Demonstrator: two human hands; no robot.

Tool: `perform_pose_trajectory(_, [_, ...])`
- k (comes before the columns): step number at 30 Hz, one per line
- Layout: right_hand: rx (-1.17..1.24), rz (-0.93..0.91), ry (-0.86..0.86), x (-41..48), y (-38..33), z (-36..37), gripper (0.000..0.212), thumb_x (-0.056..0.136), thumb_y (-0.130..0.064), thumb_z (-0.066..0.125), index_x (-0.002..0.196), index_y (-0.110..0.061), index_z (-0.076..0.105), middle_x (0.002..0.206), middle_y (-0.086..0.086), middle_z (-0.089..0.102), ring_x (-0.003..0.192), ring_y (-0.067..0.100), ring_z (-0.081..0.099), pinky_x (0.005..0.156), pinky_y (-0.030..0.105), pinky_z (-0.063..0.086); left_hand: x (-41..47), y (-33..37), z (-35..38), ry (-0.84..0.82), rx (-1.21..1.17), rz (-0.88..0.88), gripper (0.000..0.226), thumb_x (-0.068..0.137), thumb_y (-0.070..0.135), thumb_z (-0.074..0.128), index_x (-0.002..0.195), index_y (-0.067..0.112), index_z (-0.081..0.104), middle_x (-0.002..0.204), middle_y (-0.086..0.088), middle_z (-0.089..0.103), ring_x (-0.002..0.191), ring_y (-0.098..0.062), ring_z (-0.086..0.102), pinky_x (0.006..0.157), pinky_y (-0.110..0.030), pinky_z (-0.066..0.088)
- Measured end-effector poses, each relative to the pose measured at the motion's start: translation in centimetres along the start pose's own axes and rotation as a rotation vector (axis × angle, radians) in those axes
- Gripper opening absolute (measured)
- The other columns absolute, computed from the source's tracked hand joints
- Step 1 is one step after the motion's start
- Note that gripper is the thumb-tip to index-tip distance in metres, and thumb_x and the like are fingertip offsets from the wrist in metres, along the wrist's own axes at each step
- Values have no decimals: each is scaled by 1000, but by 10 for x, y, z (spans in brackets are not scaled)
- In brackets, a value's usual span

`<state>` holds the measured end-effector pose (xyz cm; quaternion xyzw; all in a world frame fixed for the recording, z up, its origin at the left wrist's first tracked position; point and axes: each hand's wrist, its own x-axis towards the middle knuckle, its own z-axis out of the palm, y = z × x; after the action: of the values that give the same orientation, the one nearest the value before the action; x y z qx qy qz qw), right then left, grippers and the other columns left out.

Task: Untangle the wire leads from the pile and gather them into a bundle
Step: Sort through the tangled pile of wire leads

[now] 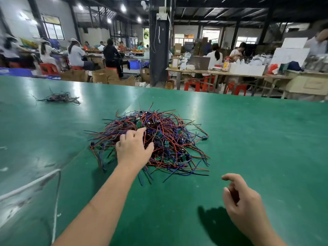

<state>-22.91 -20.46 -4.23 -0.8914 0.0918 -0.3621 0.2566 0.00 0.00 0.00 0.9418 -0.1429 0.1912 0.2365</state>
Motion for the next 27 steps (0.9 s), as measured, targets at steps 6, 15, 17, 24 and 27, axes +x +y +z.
perform_pose_trajectory(6, [17,0,20,-3,4,0,54,79,0,62,96,-48,46,65,-2,49,47,11,40,49,19,34,-5,-2,32,-97,112,94,35,90,55,49,118,37,60,103,10,67,103,-18,53,94,-39,28])
perform_pose_trajectory(15, [19,-9,6,5,3,4,37,76,2,64,77,-34,56,51,0,48,47,11,41,48,17,33,-16,-2,37,76,-340,103,23,95,34,54,92,18,70,67,3,67,59,-18,57,67,-32,46])
perform_pose_trajectory(17, [49,-10,9,11,-3,4,29,75,-1,61,74,-30,59,51,-1,48,45,8,40,47,15,32,-18,3,33,96,-477,105,19,95,31,55,88,16,64,70,4,68,50,-12,55,50,-33,48])
perform_pose_trajectory(24, [194,80,-132,30,-14,21,36,80,6,62,71,-28,61,49,-7,46,43,5,33,44,16,27,-19,32,12,275,-781,140,10,96,19,55,88,14,57,78,5,69,73,-7,67,64,-31,56])
perform_pose_trajectory(27, [237,146,-177,38,-15,32,33,81,3,60,72,-29,62,52,0,52,45,7,40,47,25,35,-10,47,0,289,-802,180,13,97,18,53,89,8,56,81,4,70,67,-7,65,64,-30,54])
